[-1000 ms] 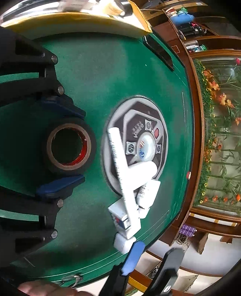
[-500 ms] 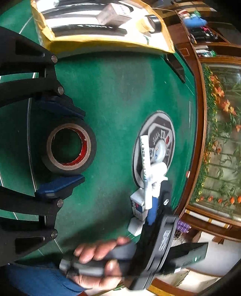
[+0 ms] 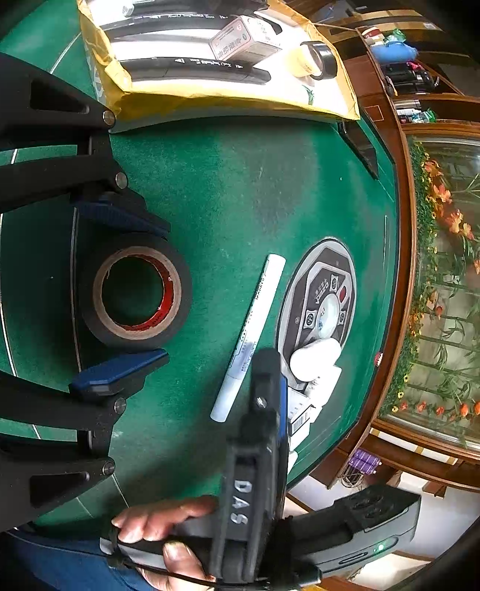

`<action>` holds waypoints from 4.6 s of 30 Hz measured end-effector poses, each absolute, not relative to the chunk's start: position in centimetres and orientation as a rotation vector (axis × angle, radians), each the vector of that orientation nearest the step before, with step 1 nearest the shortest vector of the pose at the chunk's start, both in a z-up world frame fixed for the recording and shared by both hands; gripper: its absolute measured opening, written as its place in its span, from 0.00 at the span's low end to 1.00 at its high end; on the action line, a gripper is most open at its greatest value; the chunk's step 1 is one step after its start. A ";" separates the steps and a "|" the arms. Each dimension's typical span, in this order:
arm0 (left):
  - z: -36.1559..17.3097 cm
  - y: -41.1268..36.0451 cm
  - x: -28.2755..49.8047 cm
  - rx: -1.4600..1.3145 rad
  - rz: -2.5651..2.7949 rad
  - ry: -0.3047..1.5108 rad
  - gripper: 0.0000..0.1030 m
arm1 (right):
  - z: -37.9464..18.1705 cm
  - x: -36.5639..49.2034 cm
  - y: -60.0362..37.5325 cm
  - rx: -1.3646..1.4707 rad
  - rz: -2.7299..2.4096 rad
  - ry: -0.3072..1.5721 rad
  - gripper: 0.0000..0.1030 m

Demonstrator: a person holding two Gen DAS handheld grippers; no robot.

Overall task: Organize rigid objects
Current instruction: 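Grasp the red-lined black tape roll with the left gripper while the right grasps the white marker, then carry the tape roll and white marker over the tray with both grippers, then lower the tape roll and marker into the tray and open both grippers, then move both grippers back from the tray to the remaining items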

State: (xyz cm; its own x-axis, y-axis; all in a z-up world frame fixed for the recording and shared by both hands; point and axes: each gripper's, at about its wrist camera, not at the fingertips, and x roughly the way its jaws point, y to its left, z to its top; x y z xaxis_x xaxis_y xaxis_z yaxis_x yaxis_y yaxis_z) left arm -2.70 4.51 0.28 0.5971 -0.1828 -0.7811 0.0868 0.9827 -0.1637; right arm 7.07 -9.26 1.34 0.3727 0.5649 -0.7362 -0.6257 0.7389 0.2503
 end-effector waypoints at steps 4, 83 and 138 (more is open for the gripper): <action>0.3 4.5 -2.8 -0.110 -0.156 0.917 0.64 | 0.8 6.3 -8.0 -0.139 0.784 0.905 0.42; 1.5 22.9 -6.6 -0.298 0.247 0.724 0.64 | 1.6 2.6 12.5 -0.087 0.751 0.892 0.14; 3.7 19.1 -11.7 -0.232 0.475 0.483 0.77 | 6.0 6.6 -16.2 0.301 0.474 0.733 0.42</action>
State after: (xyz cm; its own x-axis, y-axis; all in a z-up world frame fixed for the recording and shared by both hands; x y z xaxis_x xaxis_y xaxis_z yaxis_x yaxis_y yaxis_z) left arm -11.70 19.06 3.73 0.7800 0.3816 -0.4959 -0.4891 0.8661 -0.1029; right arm 6.55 -16.24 6.03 0.6457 0.5120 -0.5665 -0.3066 0.8533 0.4218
